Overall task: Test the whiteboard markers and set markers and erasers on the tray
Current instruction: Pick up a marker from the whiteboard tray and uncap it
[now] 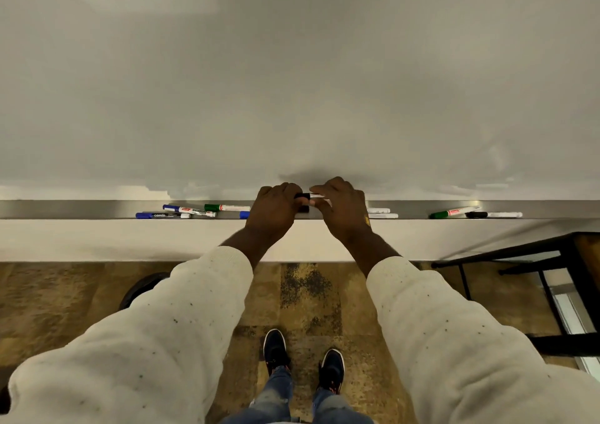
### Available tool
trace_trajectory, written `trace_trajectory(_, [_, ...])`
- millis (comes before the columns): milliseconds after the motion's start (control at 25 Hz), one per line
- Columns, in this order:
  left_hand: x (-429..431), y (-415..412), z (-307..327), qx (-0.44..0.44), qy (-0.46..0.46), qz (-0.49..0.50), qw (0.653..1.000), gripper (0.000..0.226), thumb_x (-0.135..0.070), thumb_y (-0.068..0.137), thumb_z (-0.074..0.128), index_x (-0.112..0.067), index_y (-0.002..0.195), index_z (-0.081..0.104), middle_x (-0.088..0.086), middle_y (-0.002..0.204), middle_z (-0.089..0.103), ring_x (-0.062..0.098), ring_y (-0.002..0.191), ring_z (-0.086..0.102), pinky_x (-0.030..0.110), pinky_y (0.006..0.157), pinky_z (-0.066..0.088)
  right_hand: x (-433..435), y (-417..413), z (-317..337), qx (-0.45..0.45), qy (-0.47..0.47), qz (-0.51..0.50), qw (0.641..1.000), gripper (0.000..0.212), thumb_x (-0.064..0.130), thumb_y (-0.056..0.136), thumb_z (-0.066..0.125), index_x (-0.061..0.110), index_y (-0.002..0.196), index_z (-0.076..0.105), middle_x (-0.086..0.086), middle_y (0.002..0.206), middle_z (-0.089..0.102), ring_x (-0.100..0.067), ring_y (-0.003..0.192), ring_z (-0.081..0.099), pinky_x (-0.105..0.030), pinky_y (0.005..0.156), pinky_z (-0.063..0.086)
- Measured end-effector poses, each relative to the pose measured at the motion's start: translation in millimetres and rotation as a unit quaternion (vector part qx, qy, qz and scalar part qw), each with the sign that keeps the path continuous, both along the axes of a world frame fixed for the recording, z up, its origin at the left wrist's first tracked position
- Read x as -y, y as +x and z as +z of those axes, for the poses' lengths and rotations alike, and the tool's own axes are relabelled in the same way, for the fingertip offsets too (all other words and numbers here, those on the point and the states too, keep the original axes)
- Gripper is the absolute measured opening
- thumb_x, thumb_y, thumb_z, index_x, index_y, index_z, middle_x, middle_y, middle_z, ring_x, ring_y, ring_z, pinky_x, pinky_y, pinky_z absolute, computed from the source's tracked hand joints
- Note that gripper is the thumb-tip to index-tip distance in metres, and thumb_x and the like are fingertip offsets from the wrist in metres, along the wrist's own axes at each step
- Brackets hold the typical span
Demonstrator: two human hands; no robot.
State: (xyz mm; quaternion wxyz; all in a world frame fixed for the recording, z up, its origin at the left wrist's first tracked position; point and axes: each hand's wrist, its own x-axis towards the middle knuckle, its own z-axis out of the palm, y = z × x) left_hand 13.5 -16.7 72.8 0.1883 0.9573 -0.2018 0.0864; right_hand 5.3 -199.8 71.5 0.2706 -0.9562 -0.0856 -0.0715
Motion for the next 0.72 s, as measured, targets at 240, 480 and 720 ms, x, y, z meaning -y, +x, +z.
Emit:
trace_trajectory(240, [18, -8, 57, -0.029, -0.067, -0.016, 0.997, 0.027, -0.039, 0.101, 0.044, -0.025, 0.109, 0.066, -0.002, 0.099, 0.067, 0.022, 0.082, 0.063, 0.039, 0.078, 0.048, 30, -9, 58, 0.08, 0.053, 0.023, 0.995, 0.029, 0.046, 0.083, 0.067, 0.03, 0.106, 0.074, 0.006, 0.1, 0.061, -0.015, 0.098, 0.057, -0.033, 0.083, 0.026])
trace_trajectory(480, [38, -14, 138, 0.014, -0.078, -0.018, 0.997, 0.027, -0.038, 0.099, 0.049, -0.019, 0.105, 0.067, 0.002, 0.096, 0.067, 0.022, 0.082, 0.061, 0.037, 0.074, 0.05, 51, -11, 133, 0.159, 0.032, 0.056, 0.985, 0.031, 0.047, 0.085, 0.068, 0.028, 0.109, 0.073, 0.007, 0.104, 0.072, -0.019, 0.103, 0.057, -0.032, 0.083, 0.024])
trace_trajectory(720, [56, -25, 219, 0.11, -0.077, -0.01, 0.991, 0.026, -0.034, 0.1, 0.048, -0.016, 0.103, 0.066, 0.003, 0.094, 0.065, 0.021, 0.083, 0.059, 0.033, 0.071, 0.045, 64, -17, 218, 0.247, 0.045, 0.049, 0.967, 0.025, 0.047, 0.085, 0.066, 0.028, 0.098, 0.075, 0.009, 0.094, 0.072, -0.017, 0.096, 0.056, -0.032, 0.079, 0.024])
